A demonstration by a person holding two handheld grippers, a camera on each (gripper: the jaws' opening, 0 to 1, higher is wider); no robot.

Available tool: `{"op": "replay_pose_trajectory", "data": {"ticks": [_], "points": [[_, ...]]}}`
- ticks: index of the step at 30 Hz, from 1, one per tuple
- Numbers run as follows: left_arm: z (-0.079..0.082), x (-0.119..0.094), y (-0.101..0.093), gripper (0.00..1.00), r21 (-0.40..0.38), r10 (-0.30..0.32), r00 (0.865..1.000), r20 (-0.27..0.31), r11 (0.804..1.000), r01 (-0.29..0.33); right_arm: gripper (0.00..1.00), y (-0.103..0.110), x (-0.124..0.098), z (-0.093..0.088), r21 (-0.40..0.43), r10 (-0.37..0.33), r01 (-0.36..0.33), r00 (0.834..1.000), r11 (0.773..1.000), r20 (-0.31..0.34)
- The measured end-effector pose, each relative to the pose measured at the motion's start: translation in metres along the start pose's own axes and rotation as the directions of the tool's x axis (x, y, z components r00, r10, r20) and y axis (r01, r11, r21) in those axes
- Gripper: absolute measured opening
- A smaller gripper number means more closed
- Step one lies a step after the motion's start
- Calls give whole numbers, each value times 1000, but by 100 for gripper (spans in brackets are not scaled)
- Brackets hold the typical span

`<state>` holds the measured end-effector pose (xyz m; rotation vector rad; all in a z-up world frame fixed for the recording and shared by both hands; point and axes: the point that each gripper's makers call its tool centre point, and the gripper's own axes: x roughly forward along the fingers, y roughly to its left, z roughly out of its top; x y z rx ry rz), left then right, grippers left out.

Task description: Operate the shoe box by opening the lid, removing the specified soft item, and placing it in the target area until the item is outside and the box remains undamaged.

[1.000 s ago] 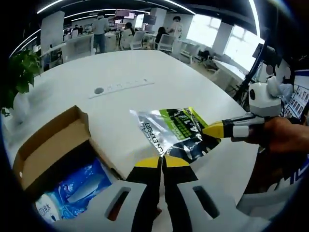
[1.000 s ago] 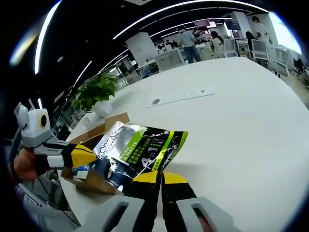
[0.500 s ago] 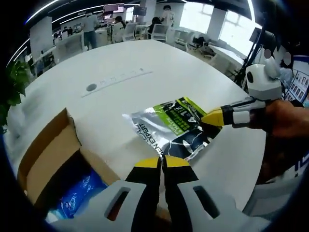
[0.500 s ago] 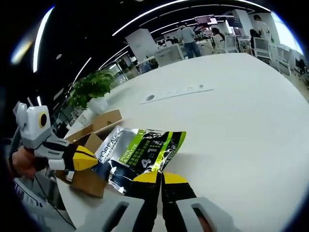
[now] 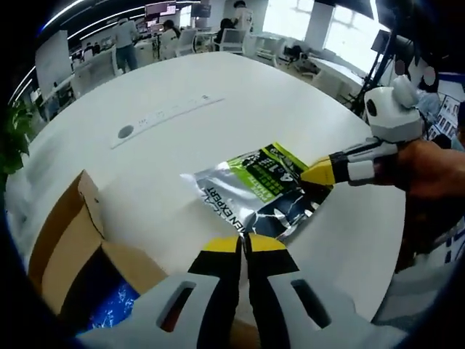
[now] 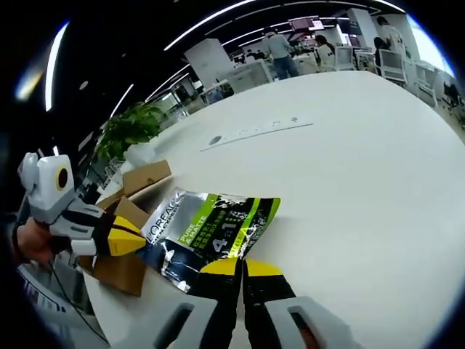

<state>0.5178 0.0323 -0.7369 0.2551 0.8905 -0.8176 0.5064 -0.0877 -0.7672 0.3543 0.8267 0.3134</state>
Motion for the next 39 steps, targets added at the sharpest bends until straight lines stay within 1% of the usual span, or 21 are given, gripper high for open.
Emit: {"op": "replay_pose_trajectory", "data": {"ticks": [3, 6, 7, 8, 9, 10, 16, 19, 22, 24, 27, 30, 35, 39], "points": [[-1, 6, 1, 1, -13, -3, 1000, -13, 1000, 2, 0, -4, 3, -1, -1, -4, 4, 1000, 1000, -5], [0, 9, 0, 1, 2, -5, 1000, -24, 1000, 5, 0, -6, 4, -1, -2, -10, 10, 1000, 1000, -10], [1, 10, -1, 2, 14, -5, 1000, -26, 1000, 5, 0, -7, 4, -1, -3, -11, 11, 1000, 1000, -11], [1, 11, -1, 2, 55, 1, 999, -35, 999, 1, 0, -8, 4, -1, -1, -10, 10, 1000, 1000, -13], [-1, 13, -1, 2, 79, 4, 999, -45, 997, -1, 0, -9, 4, -1, -2, -8, 8, 1000, 1000, -14], [-2, 15, -3, 2, 90, 3, 999, -50, 996, 1, 0, -10, 6, -2, -4, -8, 8, 1000, 1000, -18], [-13, 22, -6, 2, 133, 8, 995, -96, 991, 5, 0, -14, 11, -9, -16, -14, 13, 999, 1000, -43], [-18, 26, -6, 2, 126, 3, 994, -110, 992, 11, 0, -16, 14, -11, -19, -17, 16, 999, 1000, -50], [-17, 28, -7, 3, 142, 9, 993, -117, 990, 8, 0, -17, 15, -11, -12, -20, 19, 999, 1000, -48], [-22, 32, -5, 2, 163, 23, 990, -140, 987, 0, 0, -18, 17, -13, -5, -18, 17, 999, 1000, -50], [-27, 35, -5, 2, 202, 47, 985, -166, 979, -12, 0, -17, 17, -13, -5, -15, 15, 999, 1000, -45], [-31, 37, -7, 2, 221, 55, 981, -187, 975, -13, 0, -16, 17, -12, -14, -14, 14, 999, 1000, -43], [-34, 38, -3, 2, 234, 75, 976, -203, 972, -26, 0, -10, 12, -15, -18, -14, 13, 999, 1000, -39], [-34, 37, -1, 2, 226, 84, 974, -213, 973, -34, 0, -4, 10, -16, -25, -15, 14, 999, 1000, -37]]}}
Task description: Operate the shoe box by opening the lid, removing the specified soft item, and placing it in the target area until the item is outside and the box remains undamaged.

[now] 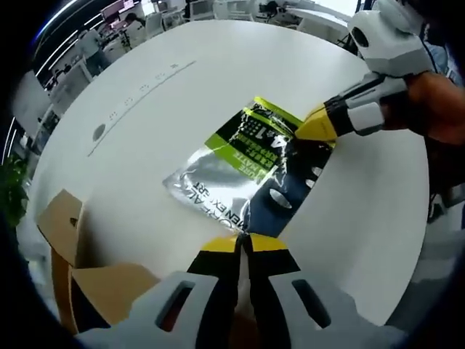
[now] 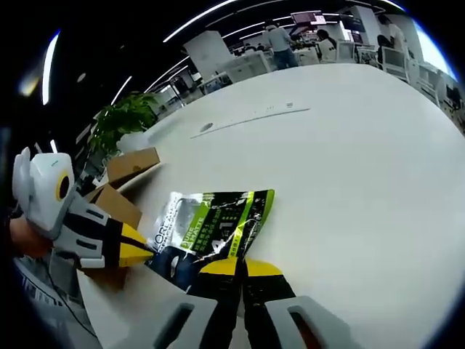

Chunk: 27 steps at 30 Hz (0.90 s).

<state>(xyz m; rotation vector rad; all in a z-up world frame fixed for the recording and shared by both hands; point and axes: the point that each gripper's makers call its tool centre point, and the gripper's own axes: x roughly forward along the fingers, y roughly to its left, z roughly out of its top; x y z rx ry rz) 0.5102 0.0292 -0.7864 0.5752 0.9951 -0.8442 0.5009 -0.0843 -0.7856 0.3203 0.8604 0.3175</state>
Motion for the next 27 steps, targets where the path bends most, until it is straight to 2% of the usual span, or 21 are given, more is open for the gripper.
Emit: {"op": "replay_pose_trajectory", "data": {"ticks": [3, 11, 20, 25, 27], "points": [[-3, -1, 0, 3, 1, 3, 1000, -29, 1000, -3, 0, 4, -1, -1, -5, 3, -3, 1000, 1000, -2], [-8, -7, -3, 8, 10, 20, 998, -65, 1000, -19, 2, 6, -7, -4, -10, -3, 3, 1000, 1000, 2], [-8, -22, -9, 13, 3, 36, 998, -46, 999, -36, 10, 8, -18, -7, -25, -24, 24, 1000, 999, -10], [-5, -31, -17, 15, -39, 5, 1000, -1, 999, -5, 14, 5, -25, -8, -25, -45, 45, 999, 999, -8], [-6, -35, -18, 17, -34, 6, 1000, 10, 999, -6, 16, 1, -28, -8, -17, -57, 57, 998, 998, -2]]}}
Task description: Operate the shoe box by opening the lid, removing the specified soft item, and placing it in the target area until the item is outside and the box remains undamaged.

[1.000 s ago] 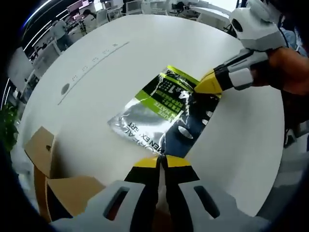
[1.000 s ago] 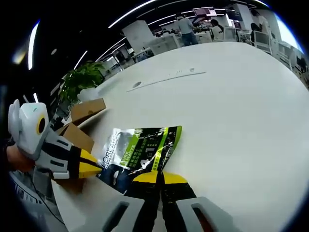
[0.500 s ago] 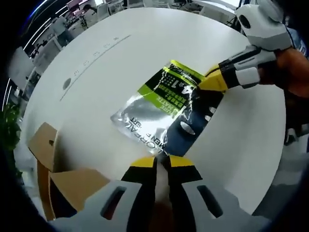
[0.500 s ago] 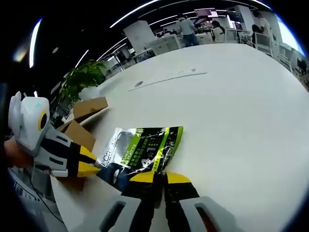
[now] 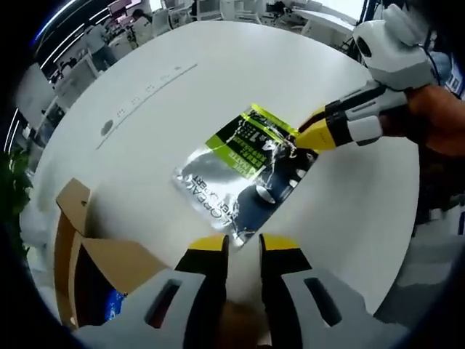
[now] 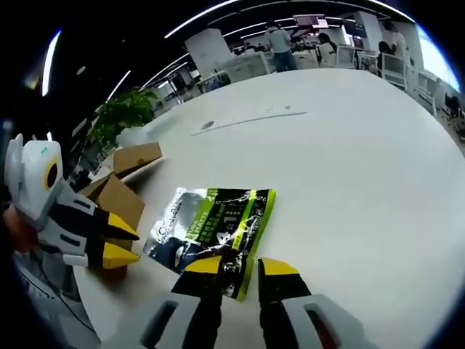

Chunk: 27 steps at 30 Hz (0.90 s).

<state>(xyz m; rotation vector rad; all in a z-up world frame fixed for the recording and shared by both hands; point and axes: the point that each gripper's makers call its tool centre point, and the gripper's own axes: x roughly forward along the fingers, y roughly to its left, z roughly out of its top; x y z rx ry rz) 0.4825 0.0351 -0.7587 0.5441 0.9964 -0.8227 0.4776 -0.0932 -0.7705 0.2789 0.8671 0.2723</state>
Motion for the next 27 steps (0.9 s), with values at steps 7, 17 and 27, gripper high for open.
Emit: {"op": "replay_pose_trajectory", "data": {"ticks": [7, 17, 27], "points": [[9, -19, -5, 20, -42, -4, 996, 92, 999, 8, 19, -9, -12, -1, 26, -26, 26, 999, 999, 30], [3, -53, -10, 22, -153, 2, 976, 219, 988, 33, 19, 11, -38, -1, 63, -18, 12, 996, 998, 91], [-13, -92, 1, 22, -271, 99, 927, 363, 963, 3, 21, 44, -58, -6, 74, 5, -16, 988, 997, 152]]}}
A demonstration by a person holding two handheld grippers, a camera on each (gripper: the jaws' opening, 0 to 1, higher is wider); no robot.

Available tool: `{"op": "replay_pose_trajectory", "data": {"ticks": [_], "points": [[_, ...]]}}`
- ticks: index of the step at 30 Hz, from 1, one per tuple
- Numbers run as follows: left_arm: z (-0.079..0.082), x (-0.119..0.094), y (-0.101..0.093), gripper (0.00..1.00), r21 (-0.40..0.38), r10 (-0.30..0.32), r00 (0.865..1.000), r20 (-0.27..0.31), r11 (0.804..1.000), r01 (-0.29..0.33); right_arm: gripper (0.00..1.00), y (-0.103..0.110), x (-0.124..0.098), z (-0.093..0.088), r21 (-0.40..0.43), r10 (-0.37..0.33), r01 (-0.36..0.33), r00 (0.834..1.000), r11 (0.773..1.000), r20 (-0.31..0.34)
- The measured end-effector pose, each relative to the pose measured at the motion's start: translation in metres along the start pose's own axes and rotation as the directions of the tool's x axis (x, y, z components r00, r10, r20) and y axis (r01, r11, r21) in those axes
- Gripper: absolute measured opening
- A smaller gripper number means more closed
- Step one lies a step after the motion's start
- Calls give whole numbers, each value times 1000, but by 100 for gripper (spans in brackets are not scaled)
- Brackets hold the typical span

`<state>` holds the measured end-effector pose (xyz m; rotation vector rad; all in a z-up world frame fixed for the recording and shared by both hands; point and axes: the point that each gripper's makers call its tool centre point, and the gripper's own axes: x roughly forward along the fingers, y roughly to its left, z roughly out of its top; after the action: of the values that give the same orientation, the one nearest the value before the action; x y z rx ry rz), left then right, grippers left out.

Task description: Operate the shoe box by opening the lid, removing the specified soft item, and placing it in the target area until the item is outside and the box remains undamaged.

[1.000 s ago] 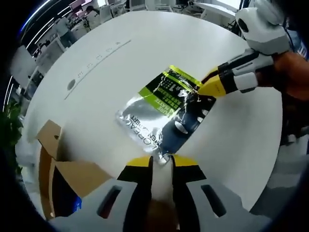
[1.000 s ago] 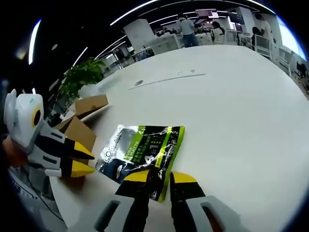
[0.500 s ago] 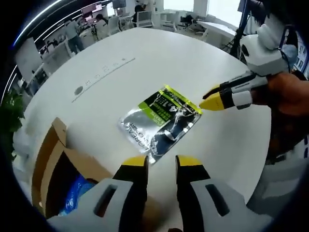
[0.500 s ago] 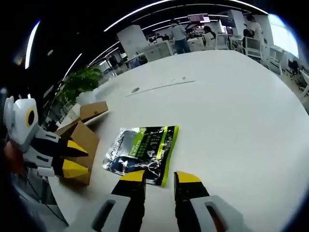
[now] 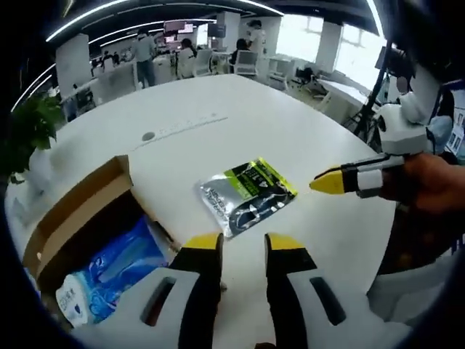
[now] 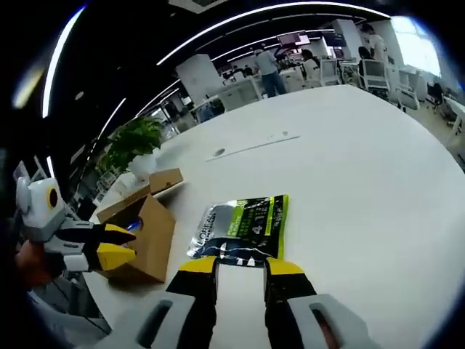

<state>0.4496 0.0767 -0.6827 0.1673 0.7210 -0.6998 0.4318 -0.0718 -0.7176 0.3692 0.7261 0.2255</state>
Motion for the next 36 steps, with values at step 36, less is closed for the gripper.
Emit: {"op": "replay_pose_trajectory", "data": {"ticks": [36], "points": [[-57, -95, 62, 23, -220, 123, 986, 110, 971, -97, 24, 78, -37, -48, 27, 51, -52, 998, 998, 35]]}}
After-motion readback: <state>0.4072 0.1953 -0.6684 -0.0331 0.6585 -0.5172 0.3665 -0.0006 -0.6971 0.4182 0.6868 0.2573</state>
